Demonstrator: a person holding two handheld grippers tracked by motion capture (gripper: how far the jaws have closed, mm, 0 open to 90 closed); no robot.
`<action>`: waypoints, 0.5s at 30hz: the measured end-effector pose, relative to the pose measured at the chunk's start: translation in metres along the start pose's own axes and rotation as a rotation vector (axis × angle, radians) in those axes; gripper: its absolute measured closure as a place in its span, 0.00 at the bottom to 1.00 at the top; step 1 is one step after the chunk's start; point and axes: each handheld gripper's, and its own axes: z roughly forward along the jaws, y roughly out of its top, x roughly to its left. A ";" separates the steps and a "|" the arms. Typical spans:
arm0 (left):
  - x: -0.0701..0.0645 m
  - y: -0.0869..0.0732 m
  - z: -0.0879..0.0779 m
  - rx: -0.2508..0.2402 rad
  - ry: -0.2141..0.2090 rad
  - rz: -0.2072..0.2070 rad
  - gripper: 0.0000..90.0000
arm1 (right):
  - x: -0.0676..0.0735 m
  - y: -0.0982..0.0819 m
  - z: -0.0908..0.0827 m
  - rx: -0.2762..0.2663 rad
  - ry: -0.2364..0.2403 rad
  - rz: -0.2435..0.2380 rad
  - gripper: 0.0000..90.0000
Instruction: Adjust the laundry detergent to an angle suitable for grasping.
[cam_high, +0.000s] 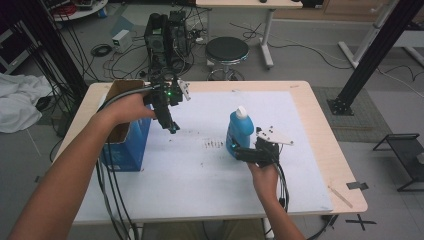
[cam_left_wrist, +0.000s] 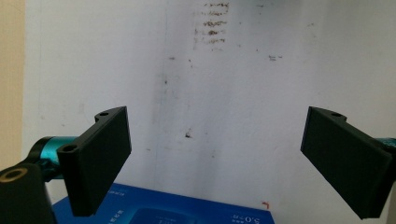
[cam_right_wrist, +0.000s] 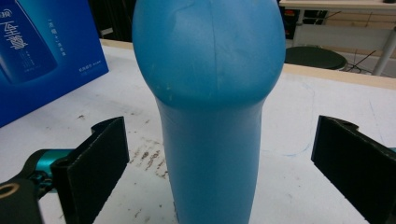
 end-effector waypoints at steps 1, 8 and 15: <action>0.000 0.000 0.000 -0.004 0.002 -0.006 0.09 | 0.000 0.000 0.000 0.003 -0.004 -0.004 0.03; -0.003 0.000 0.001 -0.006 0.000 -0.003 0.09 | 0.000 0.000 0.002 -0.004 -0.006 0.004 0.03; -0.004 -0.004 -0.001 -0.007 0.002 -0.011 0.09 | 0.006 0.000 0.002 0.001 0.000 0.002 0.03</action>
